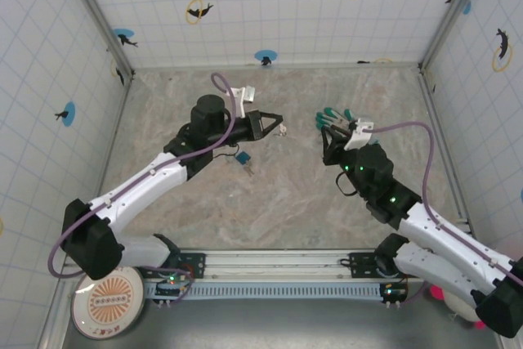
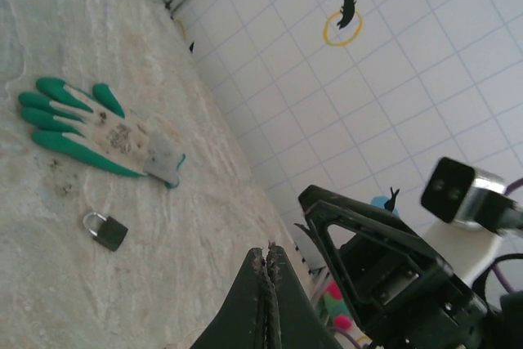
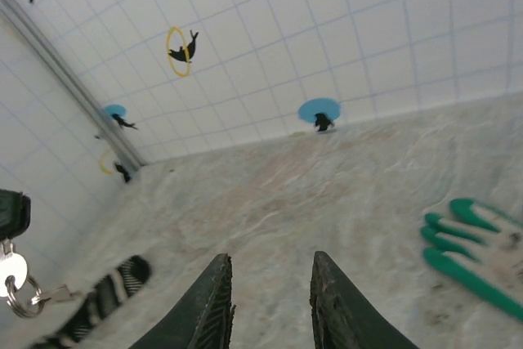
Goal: Unlock with the key
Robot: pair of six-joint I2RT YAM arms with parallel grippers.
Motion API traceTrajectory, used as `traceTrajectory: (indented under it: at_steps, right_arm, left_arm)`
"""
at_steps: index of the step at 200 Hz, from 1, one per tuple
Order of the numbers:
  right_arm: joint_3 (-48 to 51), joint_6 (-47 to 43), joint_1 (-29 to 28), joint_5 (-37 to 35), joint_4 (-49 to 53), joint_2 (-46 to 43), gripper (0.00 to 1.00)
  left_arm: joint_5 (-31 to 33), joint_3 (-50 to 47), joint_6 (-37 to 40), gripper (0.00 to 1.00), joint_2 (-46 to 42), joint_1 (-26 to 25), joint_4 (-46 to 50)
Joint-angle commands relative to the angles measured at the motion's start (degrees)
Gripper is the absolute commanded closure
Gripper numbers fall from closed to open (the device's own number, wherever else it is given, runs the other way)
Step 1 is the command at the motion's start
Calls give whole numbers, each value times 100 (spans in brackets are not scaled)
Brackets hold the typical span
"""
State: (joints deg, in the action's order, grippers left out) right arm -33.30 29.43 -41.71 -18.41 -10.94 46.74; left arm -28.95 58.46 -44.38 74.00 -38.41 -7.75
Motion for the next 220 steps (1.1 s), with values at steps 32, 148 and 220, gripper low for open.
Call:
traceTrajectory:
  at_steps: [32, 148, 220]
  right_arm:
    - [428, 2287, 622, 2366, -2213, 362, 70]
    - [651, 3456, 568, 3377, -4733, 973, 61]
    - [567, 3412, 241, 3406, -5015, 1208, 56]
  left_arm:
    - [286, -454, 341, 100, -494, -128, -833]
    - [168, -756, 120, 100, -698, -435, -1992]
    - [342, -846, -88, 100, -636, -492, -2243]
